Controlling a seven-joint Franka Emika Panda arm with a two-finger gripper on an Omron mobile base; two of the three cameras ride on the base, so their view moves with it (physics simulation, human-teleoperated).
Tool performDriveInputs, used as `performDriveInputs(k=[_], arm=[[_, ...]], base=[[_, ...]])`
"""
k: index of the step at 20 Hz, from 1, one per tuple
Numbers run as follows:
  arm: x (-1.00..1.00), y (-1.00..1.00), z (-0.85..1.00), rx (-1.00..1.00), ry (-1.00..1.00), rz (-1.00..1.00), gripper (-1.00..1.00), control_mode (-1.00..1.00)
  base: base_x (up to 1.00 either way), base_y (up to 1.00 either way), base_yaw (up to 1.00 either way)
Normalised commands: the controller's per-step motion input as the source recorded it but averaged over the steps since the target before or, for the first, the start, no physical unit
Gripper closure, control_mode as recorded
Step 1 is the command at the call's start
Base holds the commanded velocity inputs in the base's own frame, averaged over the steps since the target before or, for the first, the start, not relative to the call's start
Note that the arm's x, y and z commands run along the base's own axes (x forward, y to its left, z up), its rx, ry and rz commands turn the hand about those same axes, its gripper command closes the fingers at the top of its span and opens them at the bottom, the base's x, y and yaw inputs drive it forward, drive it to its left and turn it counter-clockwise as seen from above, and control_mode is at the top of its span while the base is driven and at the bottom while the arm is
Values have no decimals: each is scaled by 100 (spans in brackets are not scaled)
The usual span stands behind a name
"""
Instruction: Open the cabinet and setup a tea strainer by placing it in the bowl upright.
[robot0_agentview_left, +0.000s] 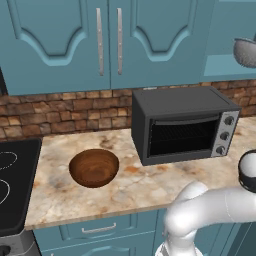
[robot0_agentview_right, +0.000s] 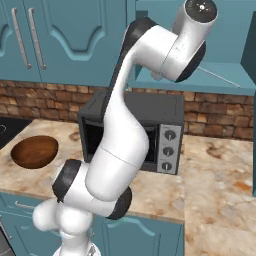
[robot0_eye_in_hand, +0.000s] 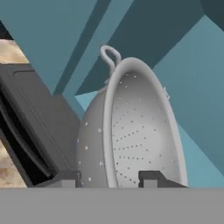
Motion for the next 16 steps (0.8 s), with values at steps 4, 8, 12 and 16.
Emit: performDriveInputs(k=[4,8,12,16], arm=[[-100,52,-2,-2,-8,-24,100,-100],[-100,31,0,-4,-9,-22,100,-100],[-100,65,-7,-8,-3,-21,100,-100],[-100,81,-7,-8,0,-19,100,-100]], base=[[0,0,0],[0,0,0],[0,0,0],[0,0,0]])
